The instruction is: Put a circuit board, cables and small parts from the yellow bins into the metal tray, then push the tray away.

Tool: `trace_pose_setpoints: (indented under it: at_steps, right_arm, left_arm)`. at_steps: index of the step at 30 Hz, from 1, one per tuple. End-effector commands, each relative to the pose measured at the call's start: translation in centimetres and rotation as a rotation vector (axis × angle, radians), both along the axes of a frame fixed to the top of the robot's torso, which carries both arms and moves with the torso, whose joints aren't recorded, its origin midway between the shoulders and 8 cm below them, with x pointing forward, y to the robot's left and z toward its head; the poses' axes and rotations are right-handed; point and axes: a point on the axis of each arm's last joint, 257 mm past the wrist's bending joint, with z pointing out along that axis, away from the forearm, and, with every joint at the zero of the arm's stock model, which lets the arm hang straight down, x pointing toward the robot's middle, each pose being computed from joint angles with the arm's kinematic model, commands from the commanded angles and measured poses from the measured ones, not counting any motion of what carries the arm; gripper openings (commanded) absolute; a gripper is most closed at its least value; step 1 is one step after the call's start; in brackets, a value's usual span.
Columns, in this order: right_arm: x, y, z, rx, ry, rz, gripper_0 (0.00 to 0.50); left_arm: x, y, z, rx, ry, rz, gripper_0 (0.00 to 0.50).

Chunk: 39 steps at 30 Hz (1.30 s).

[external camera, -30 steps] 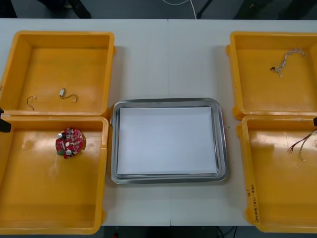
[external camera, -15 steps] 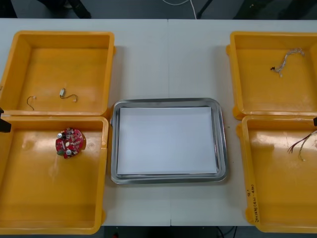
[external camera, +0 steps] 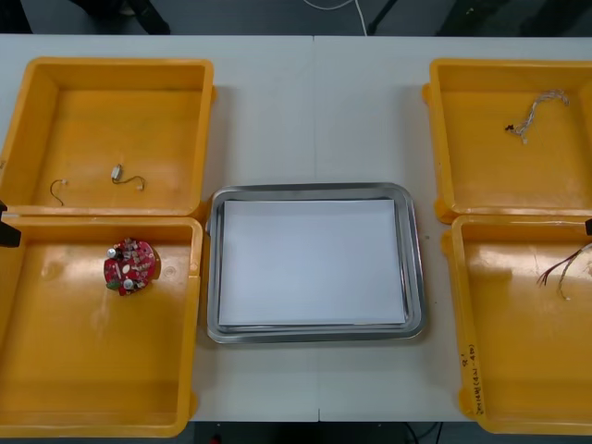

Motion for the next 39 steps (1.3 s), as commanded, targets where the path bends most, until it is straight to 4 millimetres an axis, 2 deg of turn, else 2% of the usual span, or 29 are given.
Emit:
trace_pose_setpoints:
  at_steps: [1,26,27,28,29,30,33,39]
  right_arm:
    - [-0.4,-1.5,1.0,-0.029,-0.003,-0.035,0.5]
    - [-0.4,-1.5,1.0,-0.029,-0.003,-0.035,0.5]
    - [-0.1,-1.7,1.6,-0.033,-0.019,-0.038,0.5]
    - [-0.1,-1.7,1.5,-0.032,-0.019,-0.04,0.5]
    - [-0.1,-1.7,1.6,-0.029,-0.021,-0.04,0.5]
    - [0.4,-1.8,2.6,-0.039,-0.047,-0.038,0.5]
    - [0.6,-1.8,3.1,-0.044,-0.063,-0.038,0.5]
    - [0.3,-1.9,2.4,-0.038,-0.051,-0.044,0.5]
  left_arm:
    - [-0.3,1.3,1.4,0.083,-0.02,-0.066,0.477]
    - [-0.3,1.3,1.4,0.083,-0.02,-0.066,0.487]
    - [-0.3,1.3,1.4,0.083,-0.02,-0.066,0.489]
    - [-0.8,0.6,-0.2,0.051,0.015,-0.069,0.491]
    - [-0.8,0.5,-0.3,0.048,0.017,-0.071,0.493]
    - [-0.8,0.4,-0.4,0.041,0.017,-0.068,0.496]
    - [-0.9,0.4,-0.3,0.043,0.021,-0.073,0.5]
    - [-0.8,0.5,-0.2,0.043,0.019,-0.062,0.5]
